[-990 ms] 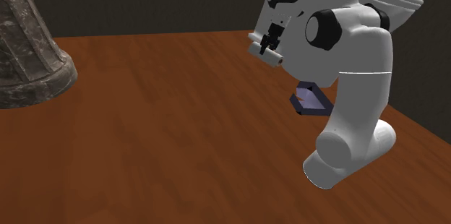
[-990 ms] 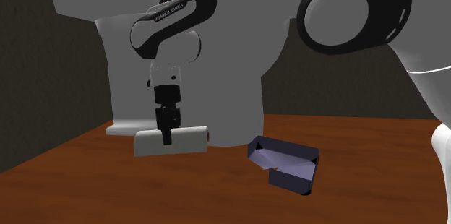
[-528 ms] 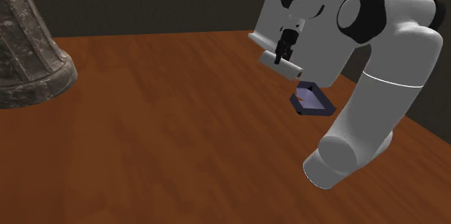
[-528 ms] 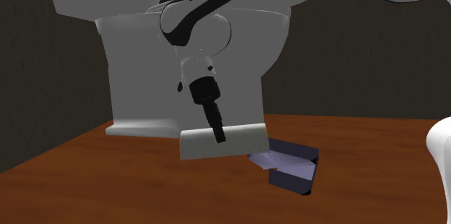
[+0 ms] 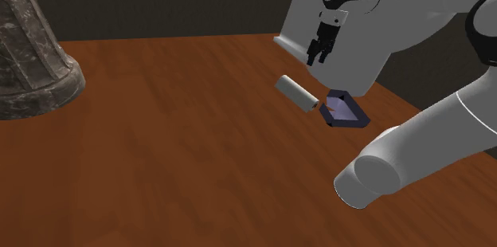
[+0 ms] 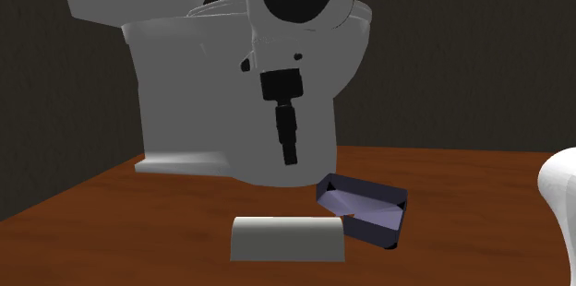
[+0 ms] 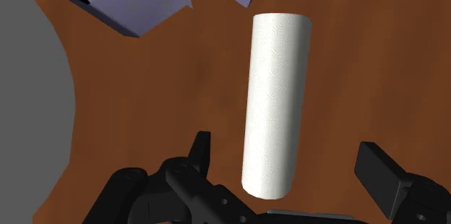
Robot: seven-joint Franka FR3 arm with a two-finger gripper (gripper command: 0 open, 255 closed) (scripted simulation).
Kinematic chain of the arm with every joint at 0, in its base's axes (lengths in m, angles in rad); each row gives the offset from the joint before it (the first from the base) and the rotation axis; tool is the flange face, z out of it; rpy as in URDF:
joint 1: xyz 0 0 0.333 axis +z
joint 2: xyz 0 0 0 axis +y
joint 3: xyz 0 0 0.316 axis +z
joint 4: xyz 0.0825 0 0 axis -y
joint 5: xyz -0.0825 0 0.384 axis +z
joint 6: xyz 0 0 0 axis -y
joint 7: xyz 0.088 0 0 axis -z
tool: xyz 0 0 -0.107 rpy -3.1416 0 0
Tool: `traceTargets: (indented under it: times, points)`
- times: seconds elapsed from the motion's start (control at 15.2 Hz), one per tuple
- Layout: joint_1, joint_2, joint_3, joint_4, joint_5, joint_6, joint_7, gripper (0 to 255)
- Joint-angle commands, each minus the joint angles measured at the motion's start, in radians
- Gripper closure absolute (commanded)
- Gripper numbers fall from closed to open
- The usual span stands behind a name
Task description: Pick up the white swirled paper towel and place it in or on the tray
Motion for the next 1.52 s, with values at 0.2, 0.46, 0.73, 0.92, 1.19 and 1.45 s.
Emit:
traceTargets:
  times: [0.2,0.46,0.73,0.92,1.19,1.45]
  points:
    - [-0.003,-0.034,0.014,-0.089,-0.040,0.097,0.036,0]
    - [-0.004,-0.028,0.010,-0.118,-0.041,0.132,0.035,0]
    - [-0.004,-0.028,0.010,-0.118,-0.041,0.132,0.035,0]
    - [-0.004,-0.028,0.010,-0.118,-0.041,0.132,0.035,255]
    - [-0.004,-0.028,0.010,-0.118,-0.041,0.132,0.035,255]
    - [-0.004,-0.028,0.010,-0.118,-0.041,0.132,0.035,255]
